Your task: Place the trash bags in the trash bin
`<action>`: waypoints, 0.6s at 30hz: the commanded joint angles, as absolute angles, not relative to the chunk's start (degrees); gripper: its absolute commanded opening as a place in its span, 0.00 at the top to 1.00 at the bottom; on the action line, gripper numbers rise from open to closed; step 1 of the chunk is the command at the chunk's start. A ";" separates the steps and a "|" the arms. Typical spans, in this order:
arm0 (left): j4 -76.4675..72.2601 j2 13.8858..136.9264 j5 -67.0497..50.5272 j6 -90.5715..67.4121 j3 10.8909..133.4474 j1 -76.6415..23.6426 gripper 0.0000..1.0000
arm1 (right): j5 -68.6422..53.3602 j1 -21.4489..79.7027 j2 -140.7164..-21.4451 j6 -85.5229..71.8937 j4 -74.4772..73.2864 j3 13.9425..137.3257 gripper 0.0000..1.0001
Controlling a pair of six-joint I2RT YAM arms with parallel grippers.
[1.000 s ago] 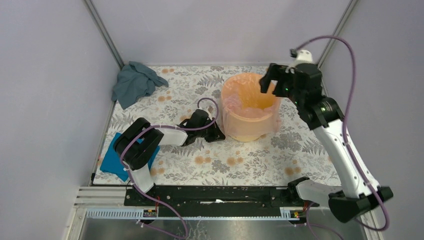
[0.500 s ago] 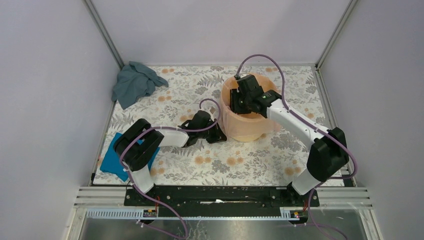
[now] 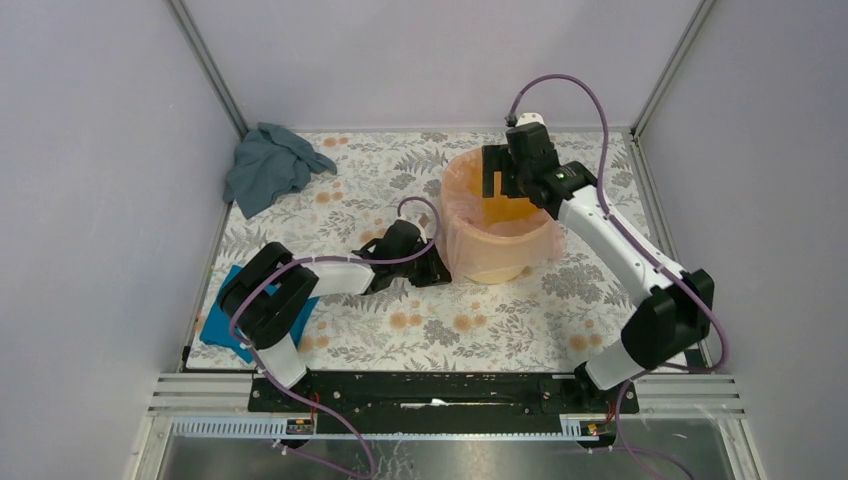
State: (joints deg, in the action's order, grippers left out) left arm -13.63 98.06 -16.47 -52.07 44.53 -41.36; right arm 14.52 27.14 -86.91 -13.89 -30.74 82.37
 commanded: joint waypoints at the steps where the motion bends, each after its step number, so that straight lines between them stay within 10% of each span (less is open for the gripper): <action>1: -12.33 94.38 -14.82 -49.42 46.32 -41.70 0.75 | 17.50 27.65 -95.25 -10.39 -31.42 86.34 0.00; 10: -6.66 87.75 -10.47 -45.00 44.39 -41.79 0.51 | 32.69 27.73 -103.12 -17.44 -30.96 85.32 0.00; 18: -5.25 84.62 -6.42 -42.53 43.09 -41.48 0.33 | 22.36 29.35 -97.54 -14.89 -32.16 85.40 0.00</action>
